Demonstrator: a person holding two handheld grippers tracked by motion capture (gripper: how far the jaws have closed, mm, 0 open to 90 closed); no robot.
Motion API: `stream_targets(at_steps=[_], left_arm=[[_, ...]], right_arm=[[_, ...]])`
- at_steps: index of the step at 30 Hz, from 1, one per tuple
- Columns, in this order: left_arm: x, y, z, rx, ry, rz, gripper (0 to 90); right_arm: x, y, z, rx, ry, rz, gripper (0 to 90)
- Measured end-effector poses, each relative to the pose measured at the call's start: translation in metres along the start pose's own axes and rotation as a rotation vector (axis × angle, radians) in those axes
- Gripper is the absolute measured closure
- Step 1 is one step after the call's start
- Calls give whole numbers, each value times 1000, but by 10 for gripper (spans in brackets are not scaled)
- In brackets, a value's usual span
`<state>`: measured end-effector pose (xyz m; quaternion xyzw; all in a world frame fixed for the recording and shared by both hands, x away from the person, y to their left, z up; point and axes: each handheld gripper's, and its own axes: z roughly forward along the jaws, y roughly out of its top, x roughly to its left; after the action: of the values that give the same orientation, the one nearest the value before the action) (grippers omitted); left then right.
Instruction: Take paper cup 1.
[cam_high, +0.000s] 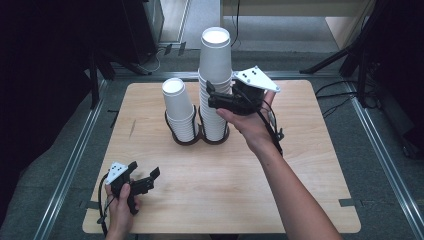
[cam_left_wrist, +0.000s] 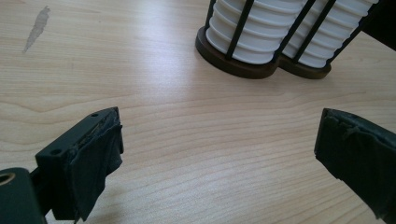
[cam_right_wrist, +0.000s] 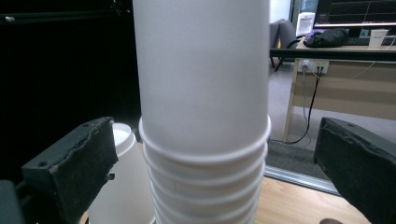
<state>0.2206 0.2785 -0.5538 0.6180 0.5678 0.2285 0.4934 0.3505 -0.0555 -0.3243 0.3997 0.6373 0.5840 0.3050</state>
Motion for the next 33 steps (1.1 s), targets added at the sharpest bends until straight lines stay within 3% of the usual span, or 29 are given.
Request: stream_targets(at_steps=[11,16,19,22,33], left_arm=[[-1,0,1,5,-3,7,11],[0,0,0,6,-6,6,11],[0,0,0,7,-8,7,11],[0,0,0,7,-10,7,11],[-1,0,1,11,-13,11,11]], right_arm=[[11,16,30,13,-31,-5,0],[13,16,44,29,-61,15,0],[12,13,51,38,-73,20,50],[13,11,53,24,-84,21,105],[15,24,50,-5,-73,12,112]])
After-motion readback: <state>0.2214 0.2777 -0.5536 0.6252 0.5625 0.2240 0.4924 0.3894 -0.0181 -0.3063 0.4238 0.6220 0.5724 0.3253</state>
